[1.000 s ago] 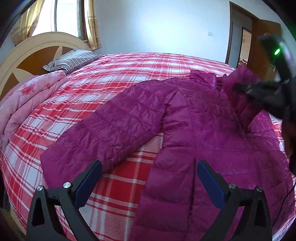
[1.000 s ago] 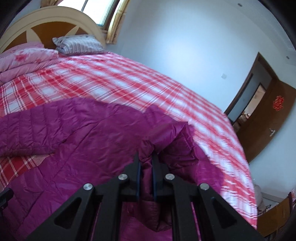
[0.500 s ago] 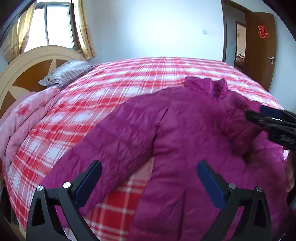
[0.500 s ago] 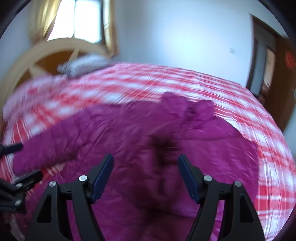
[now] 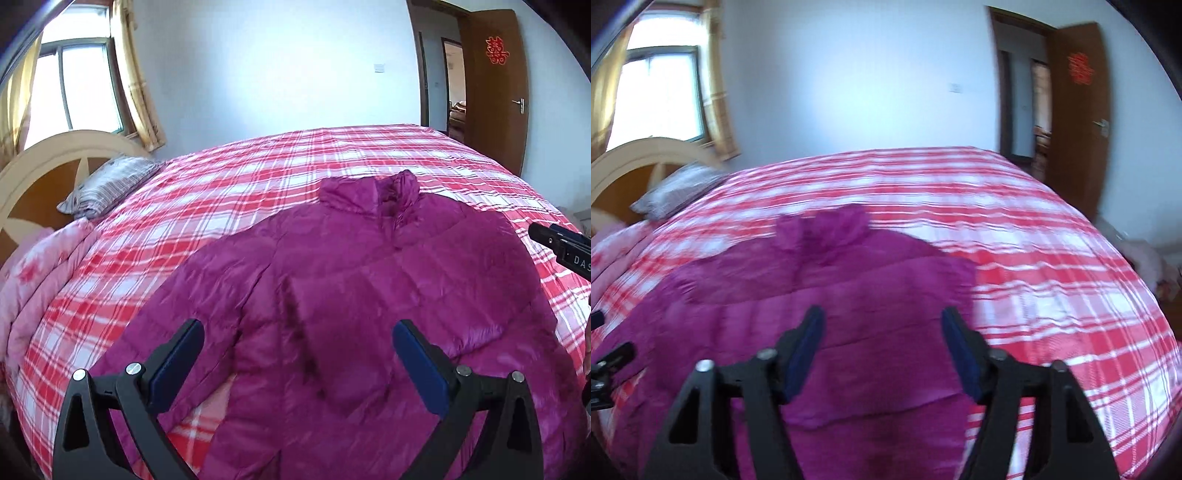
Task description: Fold large clothes
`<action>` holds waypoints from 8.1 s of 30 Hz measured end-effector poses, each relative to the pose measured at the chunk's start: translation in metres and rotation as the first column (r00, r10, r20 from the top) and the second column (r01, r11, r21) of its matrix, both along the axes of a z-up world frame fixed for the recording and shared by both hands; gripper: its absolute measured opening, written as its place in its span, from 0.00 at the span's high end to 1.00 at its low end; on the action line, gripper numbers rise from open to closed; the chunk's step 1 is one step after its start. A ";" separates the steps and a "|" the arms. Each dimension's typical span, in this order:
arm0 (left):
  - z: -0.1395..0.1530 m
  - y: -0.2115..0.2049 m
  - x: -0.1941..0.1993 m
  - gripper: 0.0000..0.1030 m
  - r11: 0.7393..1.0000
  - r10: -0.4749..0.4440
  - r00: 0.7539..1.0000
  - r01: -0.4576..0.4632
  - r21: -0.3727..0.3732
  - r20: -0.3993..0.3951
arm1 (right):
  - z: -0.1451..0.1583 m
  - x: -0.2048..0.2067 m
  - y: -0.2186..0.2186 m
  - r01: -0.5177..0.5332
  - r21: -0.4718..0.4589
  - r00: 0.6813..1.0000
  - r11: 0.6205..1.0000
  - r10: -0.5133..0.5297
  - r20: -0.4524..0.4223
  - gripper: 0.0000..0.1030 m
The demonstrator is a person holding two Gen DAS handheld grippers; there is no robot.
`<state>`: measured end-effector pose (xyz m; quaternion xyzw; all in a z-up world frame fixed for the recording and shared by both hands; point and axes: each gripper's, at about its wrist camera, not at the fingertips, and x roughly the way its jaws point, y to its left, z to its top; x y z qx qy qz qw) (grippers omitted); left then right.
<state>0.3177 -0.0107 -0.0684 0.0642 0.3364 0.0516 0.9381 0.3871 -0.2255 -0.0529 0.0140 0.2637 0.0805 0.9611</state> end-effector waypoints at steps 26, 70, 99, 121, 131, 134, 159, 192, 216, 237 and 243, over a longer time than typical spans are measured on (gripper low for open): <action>-0.101 -0.009 0.106 0.01 0.997 0.012 0.981 -0.028 -0.076 -0.196 | -0.075 0.093 0.007 -0.045 -0.118 0.977 0.992 0.019 -0.215 0.52; -0.106 0.000 0.111 0.01 0.989 0.001 0.979 -0.032 -0.147 -0.206 | -0.078 0.076 0.094 -0.119 -0.118 0.969 0.986 0.090 -0.229 0.52; -0.018 0.097 -0.018 0.01 0.957 0.107 0.990 -0.128 -0.260 -0.094 | -0.066 0.068 0.085 -0.126 -0.092 0.972 0.988 0.104 -0.213 0.19; -0.075 0.279 -0.138 0.84 0.832 0.426 0.896 -0.442 -0.337 -0.123 | -0.037 -0.098 0.144 -0.371 -0.220 0.919 0.902 0.390 0.052 0.05; 0.023 0.262 -0.137 0.91 0.864 0.375 0.925 -0.323 -0.387 0.065 | -0.023 -0.096 0.100 -0.272 -0.051 0.956 0.961 0.276 0.096 0.05; 0.058 0.244 -0.129 0.92 0.888 0.336 0.932 -0.264 -0.377 0.139 | -0.021 -0.092 0.079 -0.227 0.022 0.970 0.974 0.225 0.090 0.05; 0.044 -0.048 0.017 0.91 0.958 -0.188 0.977 0.205 -0.202 0.103 | -0.057 -0.074 -0.041 0.069 0.242 0.997 0.968 -0.059 -0.048 0.03; -0.016 0.082 0.102 0.15 0.992 0.124 0.990 -0.124 0.004 0.060 | 0.039 -0.048 0.044 -0.107 0.114 0.994 0.988 0.107 0.010 0.22; -0.100 0.080 0.149 0.04 0.992 0.129 0.980 -0.127 0.025 -0.149 | -0.067 0.033 0.112 -0.106 -0.052 0.969 0.993 0.091 -0.231 0.23; -0.103 0.084 0.149 0.01 0.990 0.139 0.979 -0.139 0.014 -0.146 | -0.041 0.025 0.123 -0.053 -0.162 0.977 0.985 0.017 -0.214 0.26; -0.103 0.084 0.149 0.01 0.990 0.139 0.980 -0.139 0.009 -0.144 | -0.010 0.020 0.147 -0.091 -0.155 0.990 0.984 0.072 -0.119 0.25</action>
